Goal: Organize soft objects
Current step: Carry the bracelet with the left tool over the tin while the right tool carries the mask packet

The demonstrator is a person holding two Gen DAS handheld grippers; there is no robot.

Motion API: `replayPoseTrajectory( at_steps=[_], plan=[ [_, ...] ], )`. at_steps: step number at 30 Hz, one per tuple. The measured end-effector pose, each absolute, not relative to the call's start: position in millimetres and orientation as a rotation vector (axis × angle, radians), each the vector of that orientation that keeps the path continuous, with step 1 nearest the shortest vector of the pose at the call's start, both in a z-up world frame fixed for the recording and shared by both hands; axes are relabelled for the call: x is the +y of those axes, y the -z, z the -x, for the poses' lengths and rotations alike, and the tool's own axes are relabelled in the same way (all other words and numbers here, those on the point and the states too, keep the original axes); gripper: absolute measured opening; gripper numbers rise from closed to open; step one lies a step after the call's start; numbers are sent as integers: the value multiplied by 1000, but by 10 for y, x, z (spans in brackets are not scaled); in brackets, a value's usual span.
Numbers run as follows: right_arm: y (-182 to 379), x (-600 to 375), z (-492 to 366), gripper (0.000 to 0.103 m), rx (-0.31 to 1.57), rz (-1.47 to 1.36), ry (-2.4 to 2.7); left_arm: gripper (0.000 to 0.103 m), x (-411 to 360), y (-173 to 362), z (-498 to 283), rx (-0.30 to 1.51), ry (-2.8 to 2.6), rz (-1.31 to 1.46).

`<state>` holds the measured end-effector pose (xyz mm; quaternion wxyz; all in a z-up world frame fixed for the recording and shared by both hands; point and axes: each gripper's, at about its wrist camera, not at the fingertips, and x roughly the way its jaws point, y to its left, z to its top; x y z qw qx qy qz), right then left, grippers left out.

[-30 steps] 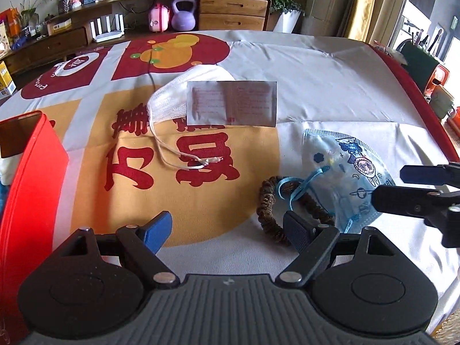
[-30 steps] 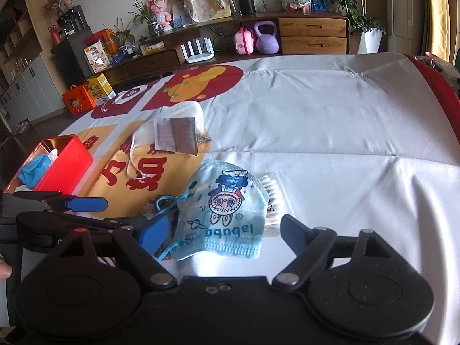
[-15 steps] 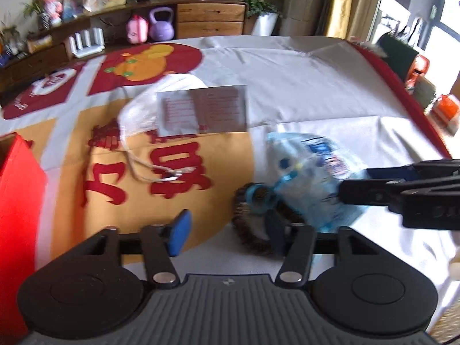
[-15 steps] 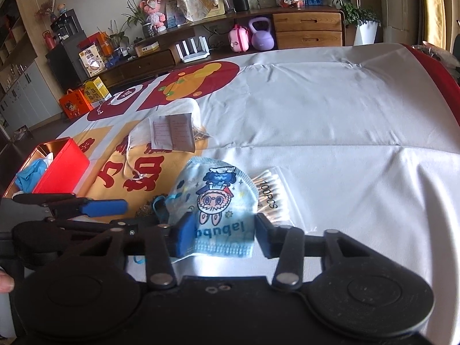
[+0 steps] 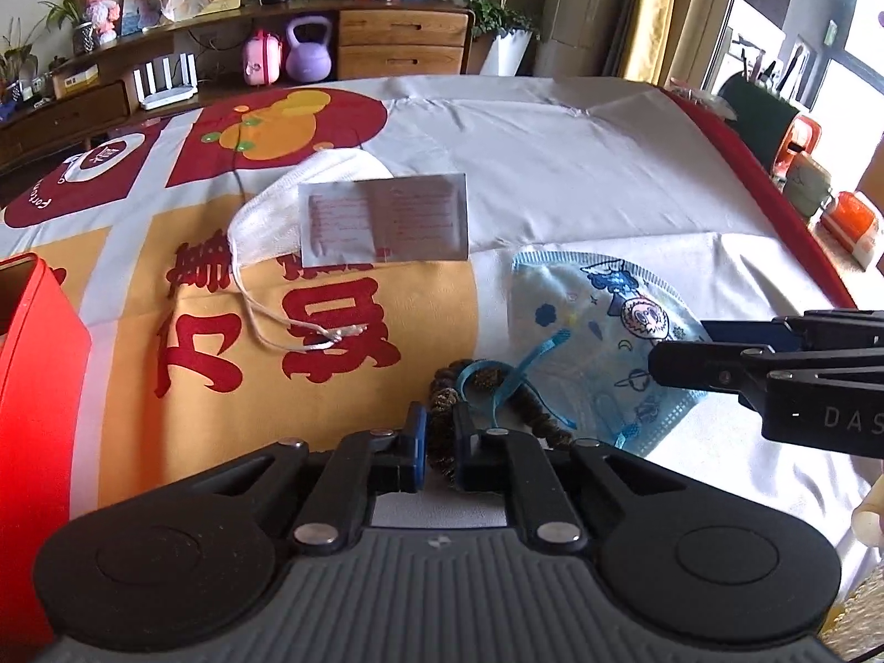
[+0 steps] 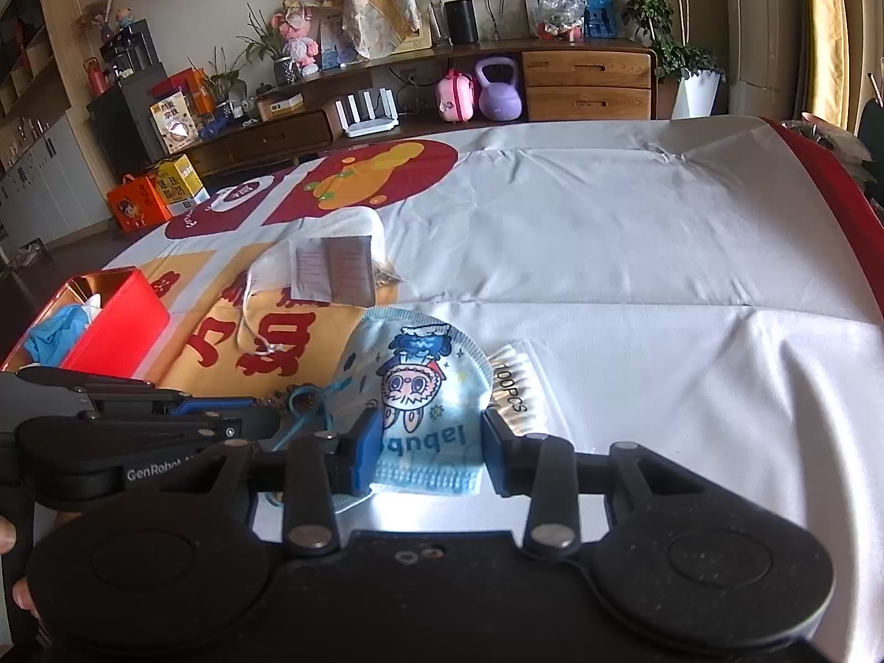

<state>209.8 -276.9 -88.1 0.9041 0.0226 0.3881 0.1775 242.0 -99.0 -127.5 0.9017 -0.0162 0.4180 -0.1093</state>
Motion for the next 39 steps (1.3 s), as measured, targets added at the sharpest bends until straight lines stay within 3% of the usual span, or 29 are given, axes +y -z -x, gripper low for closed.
replayPoseTrajectory(
  at_steps=[39],
  plan=[
    [-38,-2157,-1529,38,692,-6,-519,9,173,261,-1668,743,138,230]
  ],
)
